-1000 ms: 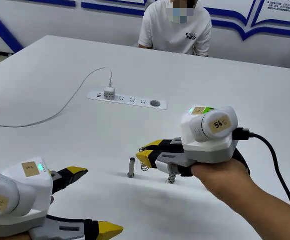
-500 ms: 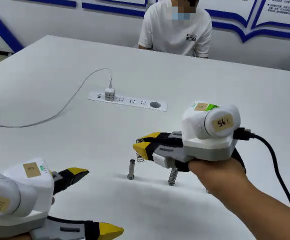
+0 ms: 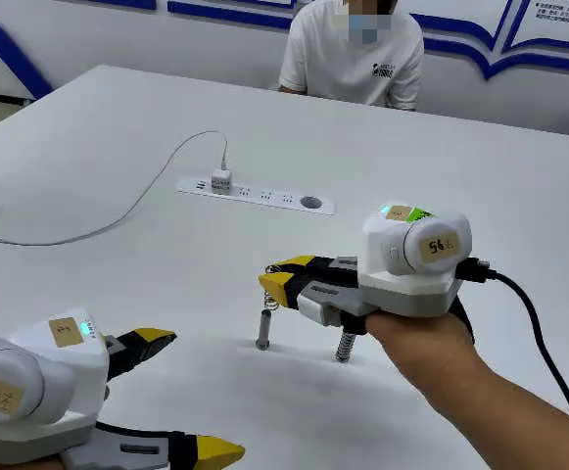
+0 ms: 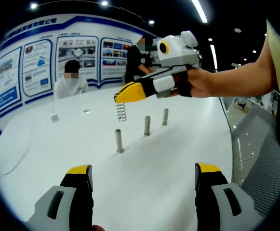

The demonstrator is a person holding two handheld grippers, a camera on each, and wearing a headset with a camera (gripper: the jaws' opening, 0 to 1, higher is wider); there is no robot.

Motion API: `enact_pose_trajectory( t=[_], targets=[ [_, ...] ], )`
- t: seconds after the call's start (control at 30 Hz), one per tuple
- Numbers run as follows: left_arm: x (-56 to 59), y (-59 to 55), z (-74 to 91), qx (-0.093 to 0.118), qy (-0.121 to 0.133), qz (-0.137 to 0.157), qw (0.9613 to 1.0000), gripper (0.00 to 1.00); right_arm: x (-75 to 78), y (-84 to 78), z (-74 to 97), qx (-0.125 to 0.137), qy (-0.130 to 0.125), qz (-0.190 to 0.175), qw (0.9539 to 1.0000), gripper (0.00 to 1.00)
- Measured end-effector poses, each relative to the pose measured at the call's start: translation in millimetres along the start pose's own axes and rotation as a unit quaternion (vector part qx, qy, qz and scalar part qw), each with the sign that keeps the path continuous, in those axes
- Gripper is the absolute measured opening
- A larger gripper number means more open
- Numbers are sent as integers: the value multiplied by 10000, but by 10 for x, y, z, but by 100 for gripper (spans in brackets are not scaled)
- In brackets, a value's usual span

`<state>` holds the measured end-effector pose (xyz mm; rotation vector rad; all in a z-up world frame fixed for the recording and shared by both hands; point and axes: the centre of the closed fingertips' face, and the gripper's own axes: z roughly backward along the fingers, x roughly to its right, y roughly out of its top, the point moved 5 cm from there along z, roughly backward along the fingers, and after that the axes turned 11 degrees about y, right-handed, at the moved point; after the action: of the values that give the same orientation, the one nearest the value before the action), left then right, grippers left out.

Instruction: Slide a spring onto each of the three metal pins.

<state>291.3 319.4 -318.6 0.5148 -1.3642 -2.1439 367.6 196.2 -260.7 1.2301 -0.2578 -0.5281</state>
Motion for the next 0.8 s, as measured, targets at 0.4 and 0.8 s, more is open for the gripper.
enact_pose_trajectory(
  t=[0.4,0.8],
  targets=[
    [-52,-28,13,-52,57,38,10000,89,91,-139,-101,110,-64,-112,9999,12],
    [-75,-57,9,-94,69,67,9999,89,123,-206,-148,108,-87,-100,9999,12]
  ],
)
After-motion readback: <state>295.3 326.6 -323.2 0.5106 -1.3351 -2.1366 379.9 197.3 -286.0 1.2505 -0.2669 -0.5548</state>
